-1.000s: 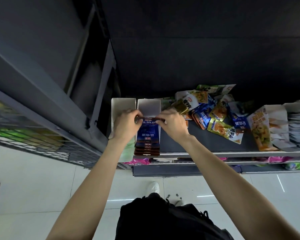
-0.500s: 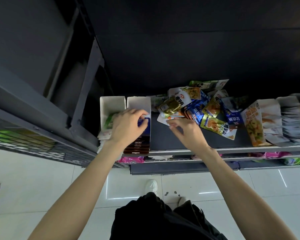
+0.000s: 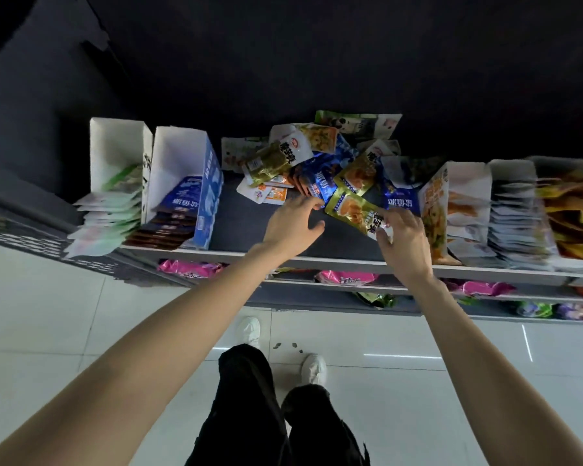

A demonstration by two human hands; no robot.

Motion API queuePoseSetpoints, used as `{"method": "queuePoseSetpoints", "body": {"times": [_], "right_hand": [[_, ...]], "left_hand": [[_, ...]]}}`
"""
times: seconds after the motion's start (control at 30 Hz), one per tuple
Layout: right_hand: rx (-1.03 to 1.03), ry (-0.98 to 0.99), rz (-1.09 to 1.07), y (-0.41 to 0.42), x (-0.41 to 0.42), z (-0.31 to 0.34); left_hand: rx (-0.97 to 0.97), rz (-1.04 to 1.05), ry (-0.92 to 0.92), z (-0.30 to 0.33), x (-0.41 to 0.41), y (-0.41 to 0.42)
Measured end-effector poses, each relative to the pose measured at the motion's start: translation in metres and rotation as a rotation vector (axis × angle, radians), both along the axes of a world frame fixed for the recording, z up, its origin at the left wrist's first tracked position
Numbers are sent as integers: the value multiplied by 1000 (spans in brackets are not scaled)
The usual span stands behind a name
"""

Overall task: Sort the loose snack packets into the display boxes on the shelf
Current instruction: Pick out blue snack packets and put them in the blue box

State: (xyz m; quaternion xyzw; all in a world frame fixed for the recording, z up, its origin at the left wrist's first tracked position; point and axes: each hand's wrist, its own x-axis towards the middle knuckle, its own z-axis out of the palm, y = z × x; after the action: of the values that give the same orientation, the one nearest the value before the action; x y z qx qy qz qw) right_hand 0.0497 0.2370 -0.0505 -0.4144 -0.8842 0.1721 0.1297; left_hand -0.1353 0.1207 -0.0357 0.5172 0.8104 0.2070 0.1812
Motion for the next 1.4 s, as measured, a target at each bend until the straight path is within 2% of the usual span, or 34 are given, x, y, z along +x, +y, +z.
{"method": "queuePoseSetpoints", "body": {"times": [0.2,0.3,0.37,0.43,0.53,0.63,0.73,0.8,0.87,0.97,1.07,1.17,1.27,1.4], "right_hand": [[-130,-177,-73,47,-23,-30],[-253,-272,-96,59,-37,-42],[-253,-400,-37,57,-42,-44],[-162,-482,98,45,-43,-45],[-160,-435,186,25,-40,-46],[-116,-273,215,12,-34,-46],[-4,-70,8,10,-27,-45],[-18,-150,-196,14,-25,-43],[-66,-301,-305,17,-29,-41],[-118,-344,-326,17,-42,-41],[-275,-301,-378,24,-48,-39],[-352,-256,-389,32,-48,-42],[-294,-87,-379,31,-41,-33],[-553,397,-451,19,-27,2]], "left_hand": [[-145,-123,276,-39,18,45],[-299,-185,322,-53,13,51],[-392,-208,314,-58,8,49],[-379,-212,329,-60,4,41],[-289,-220,350,-59,5,20],[-176,-173,333,-57,4,2],[-64,-77,323,-54,-3,1],[18,-43,319,-51,-3,7],[76,-117,330,-49,5,18],[-36,-277,337,-53,21,35],[-241,-251,276,-60,22,45],[-291,-210,227,-61,19,44],[-236,-189,206,-56,20,41],[26,-168,179,-36,18,38]]}}
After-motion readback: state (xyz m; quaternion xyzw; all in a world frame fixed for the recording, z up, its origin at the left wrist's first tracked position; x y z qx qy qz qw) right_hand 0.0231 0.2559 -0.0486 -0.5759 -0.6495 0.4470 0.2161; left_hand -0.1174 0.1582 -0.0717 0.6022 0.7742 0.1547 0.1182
